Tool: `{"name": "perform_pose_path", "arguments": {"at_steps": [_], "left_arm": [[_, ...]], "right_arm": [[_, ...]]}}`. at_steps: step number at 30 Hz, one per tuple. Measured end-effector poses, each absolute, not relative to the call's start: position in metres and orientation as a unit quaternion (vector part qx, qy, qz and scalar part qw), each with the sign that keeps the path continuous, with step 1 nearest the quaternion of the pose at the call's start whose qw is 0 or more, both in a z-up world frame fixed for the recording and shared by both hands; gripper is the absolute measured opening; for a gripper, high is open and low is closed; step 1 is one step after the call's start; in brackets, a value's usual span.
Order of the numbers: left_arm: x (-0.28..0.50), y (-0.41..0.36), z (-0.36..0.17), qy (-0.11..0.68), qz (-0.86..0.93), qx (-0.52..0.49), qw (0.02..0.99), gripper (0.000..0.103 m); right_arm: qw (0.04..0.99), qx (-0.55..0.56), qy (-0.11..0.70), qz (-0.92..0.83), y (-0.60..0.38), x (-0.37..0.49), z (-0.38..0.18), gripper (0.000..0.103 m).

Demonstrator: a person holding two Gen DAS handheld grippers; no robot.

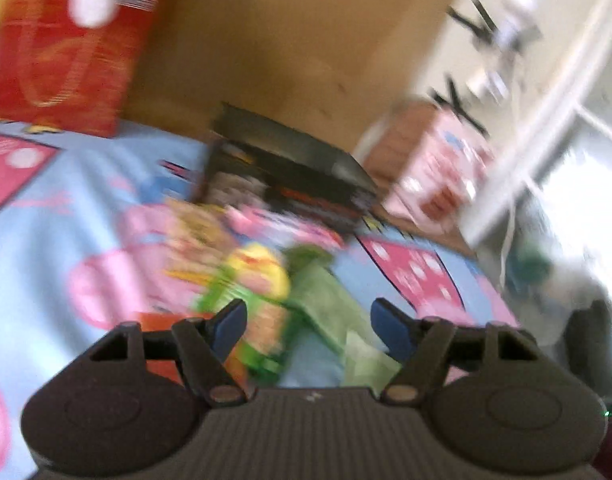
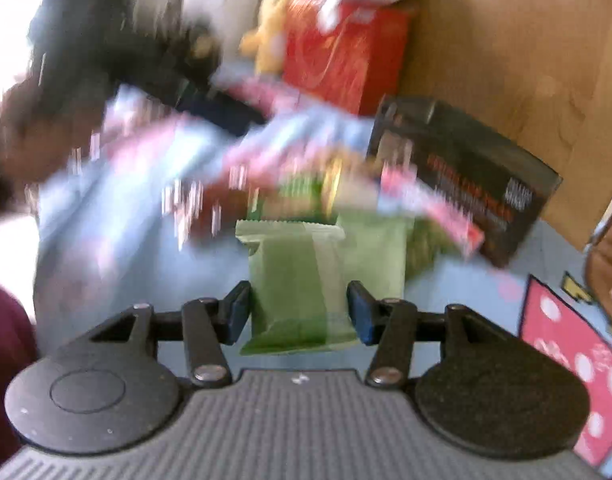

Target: Organize snacks

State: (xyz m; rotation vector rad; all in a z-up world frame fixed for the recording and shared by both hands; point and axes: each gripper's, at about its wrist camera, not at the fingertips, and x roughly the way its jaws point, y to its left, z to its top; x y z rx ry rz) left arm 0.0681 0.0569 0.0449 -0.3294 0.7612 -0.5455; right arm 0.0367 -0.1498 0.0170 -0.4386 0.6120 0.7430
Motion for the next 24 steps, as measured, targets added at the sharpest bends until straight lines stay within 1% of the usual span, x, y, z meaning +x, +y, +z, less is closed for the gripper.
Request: {"name": "perform_pose_path", "arguments": {"at_steps": [1,2,3,7,13,14,15,16,17,19,22,24], "left_arm": [[0.065,0.048,0.044,0.37,-0.27,-0.145,0.877,0.07],[0.062,0.038,0.044,0.373,-0.279,-0.132,0.875,0.07],[0.059,0.03,0.043,0.376,-0.286,-0.121,0.873,0.07],[0.05,0.008,0.037,0.397,-0.309,-0.09,0.859,0.07],[0.062,-0.017,0.021,0.438,-0.306,-0.072,0.842,0.07],[0.063,-0.02,0.017,0.449,-0.305,-0.069,0.837,0.064],[0.064,-0.023,0.013,0.458,-0.305,-0.066,0.832,0.061],[0.061,-0.025,0.013,0.45,-0.303,-0.059,0.838,0.053],[0.059,-0.027,0.012,0.454,-0.314,-0.059,0.832,0.047],[0.057,-0.024,0.014,0.454,-0.312,-0.062,0.833,0.043],[0.054,-0.014,0.031,0.436,-0.319,-0.073,0.838,0.038],[0.055,-0.009,0.046,0.415,-0.324,-0.078,0.847,0.038]], "right_arm": [[0.87,-0.21,0.287,0.34,-0.15,0.035,0.013,0.061],[0.881,-0.196,0.28,0.328,-0.156,0.031,0.012,0.07],[0.888,-0.178,0.279,0.319,-0.165,0.029,0.013,0.072],[0.911,-0.111,0.284,0.278,-0.199,0.016,0.01,0.074],[0.909,-0.08,0.296,0.283,-0.196,-0.003,0.0,0.074],[0.907,-0.077,0.296,0.288,-0.192,-0.003,-0.002,0.072],[0.906,-0.073,0.297,0.292,-0.189,-0.002,-0.004,0.073],[0.908,-0.068,0.292,0.293,-0.187,-0.001,-0.005,0.068],[0.908,-0.064,0.289,0.298,-0.188,0.001,-0.005,0.054],[0.914,-0.062,0.28,0.286,-0.182,0.001,-0.004,0.037],[0.915,-0.043,0.274,0.293,-0.187,0.005,0.001,0.032],[0.919,-0.027,0.255,0.299,-0.19,0.006,0.011,0.031]]}}
